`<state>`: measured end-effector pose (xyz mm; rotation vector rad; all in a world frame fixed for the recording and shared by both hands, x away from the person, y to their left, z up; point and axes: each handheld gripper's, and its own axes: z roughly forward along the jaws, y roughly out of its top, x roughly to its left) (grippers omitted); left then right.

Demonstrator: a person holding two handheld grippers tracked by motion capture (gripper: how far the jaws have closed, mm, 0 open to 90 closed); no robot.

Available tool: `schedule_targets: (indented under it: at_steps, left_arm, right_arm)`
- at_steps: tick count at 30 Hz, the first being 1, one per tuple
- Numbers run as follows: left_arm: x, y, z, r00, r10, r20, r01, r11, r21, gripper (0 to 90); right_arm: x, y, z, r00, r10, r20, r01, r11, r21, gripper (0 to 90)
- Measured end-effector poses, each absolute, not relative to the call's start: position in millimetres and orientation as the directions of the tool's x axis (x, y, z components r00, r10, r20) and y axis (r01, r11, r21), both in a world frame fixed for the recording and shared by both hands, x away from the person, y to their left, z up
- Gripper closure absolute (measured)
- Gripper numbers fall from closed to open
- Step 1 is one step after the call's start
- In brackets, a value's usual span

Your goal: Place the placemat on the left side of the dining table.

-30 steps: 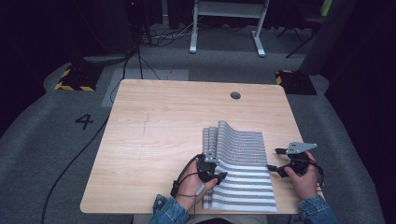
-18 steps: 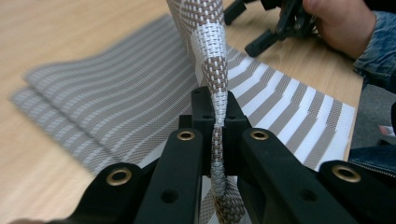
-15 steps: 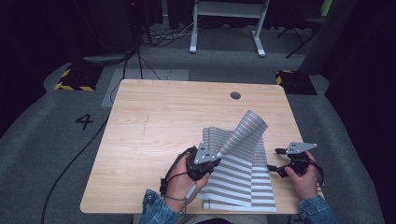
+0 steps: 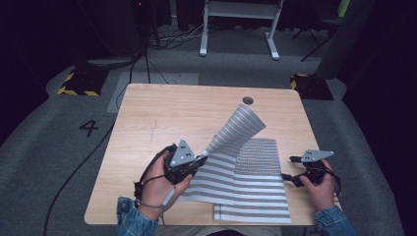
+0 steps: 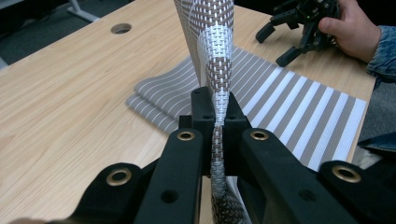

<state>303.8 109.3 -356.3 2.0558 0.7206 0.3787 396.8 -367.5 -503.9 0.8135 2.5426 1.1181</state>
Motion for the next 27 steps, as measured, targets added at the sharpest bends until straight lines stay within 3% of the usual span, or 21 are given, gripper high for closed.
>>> schedule_targets:
  at_steps: [13, 27]
  left_arm:
    - [310, 175, -363, 0.718, 0.696, -0.018, 0.426, -0.419, 0.802, 88.6]
    - [333, 198, -400, 0.683, 0.726, -0.083, 0.5, -0.382, 0.777, 88.5]
  right_arm:
    - [397, -367, -504, -0.813, 0.582, 0.0, 0.393, 0.549, 0.737, 12.8]
    - [397, -367, -504, -0.813, 0.583, 0.0, 0.394, 0.549, 0.738, 12.8]
